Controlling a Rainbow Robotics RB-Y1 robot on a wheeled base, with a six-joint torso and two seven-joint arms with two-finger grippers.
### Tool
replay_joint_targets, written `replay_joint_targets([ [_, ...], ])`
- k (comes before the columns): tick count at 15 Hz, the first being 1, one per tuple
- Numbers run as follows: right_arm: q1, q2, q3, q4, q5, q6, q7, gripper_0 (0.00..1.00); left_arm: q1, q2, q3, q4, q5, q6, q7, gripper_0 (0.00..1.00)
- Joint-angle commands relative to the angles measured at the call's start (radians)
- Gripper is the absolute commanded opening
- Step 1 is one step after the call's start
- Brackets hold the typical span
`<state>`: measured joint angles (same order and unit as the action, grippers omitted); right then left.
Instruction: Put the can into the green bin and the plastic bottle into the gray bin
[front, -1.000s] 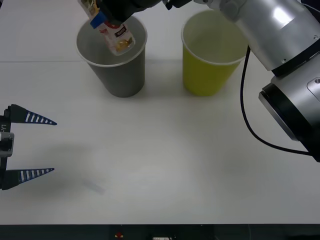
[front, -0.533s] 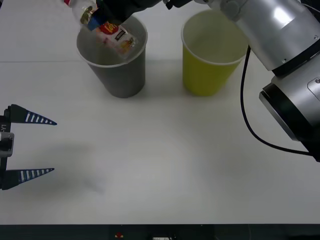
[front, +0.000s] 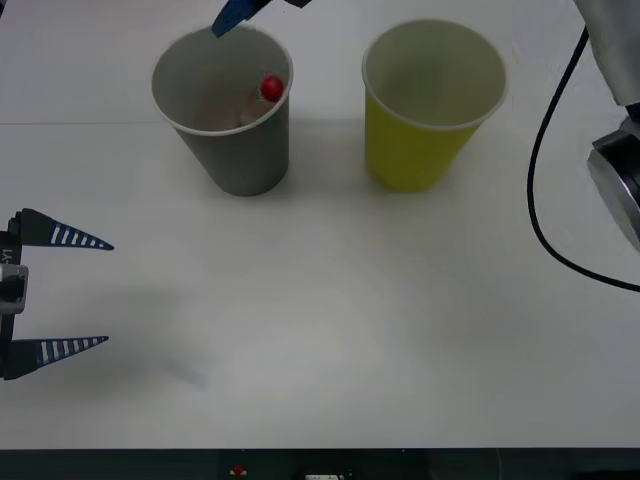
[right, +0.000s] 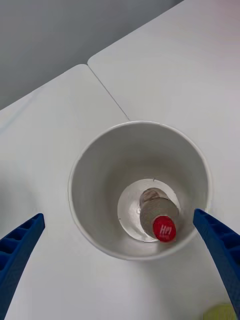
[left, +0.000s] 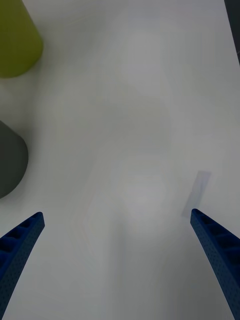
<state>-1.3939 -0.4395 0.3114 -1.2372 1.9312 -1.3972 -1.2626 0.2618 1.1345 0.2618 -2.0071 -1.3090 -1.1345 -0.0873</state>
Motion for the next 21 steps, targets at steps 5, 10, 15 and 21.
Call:
replay_joint_targets([
  [5,0.236,-0.205,-0.160,-0.315,-0.178,-0.138,0.068,1.00,0.000,0.000,0.000,0.000,0.000,0.000,0.000,1.00],
  [10,0.434,-0.324,-0.265,-0.453,-0.327,-0.140,0.175,1.00,0.000,0.000,0.000,0.000,0.000,0.000,0.000,1.00],
  [15,0.656,-0.401,-0.397,-0.593,-0.426,-0.143,0.305,1.00,0.000,0.000,0.000,0.000,0.000,0.000,0.000,1.00],
  [21,0.926,-0.476,-0.545,-0.627,-0.560,-0.158,0.577,1.00,0.000,0.000,0.000,0.000,0.000,0.000,0.000,1.00],
])
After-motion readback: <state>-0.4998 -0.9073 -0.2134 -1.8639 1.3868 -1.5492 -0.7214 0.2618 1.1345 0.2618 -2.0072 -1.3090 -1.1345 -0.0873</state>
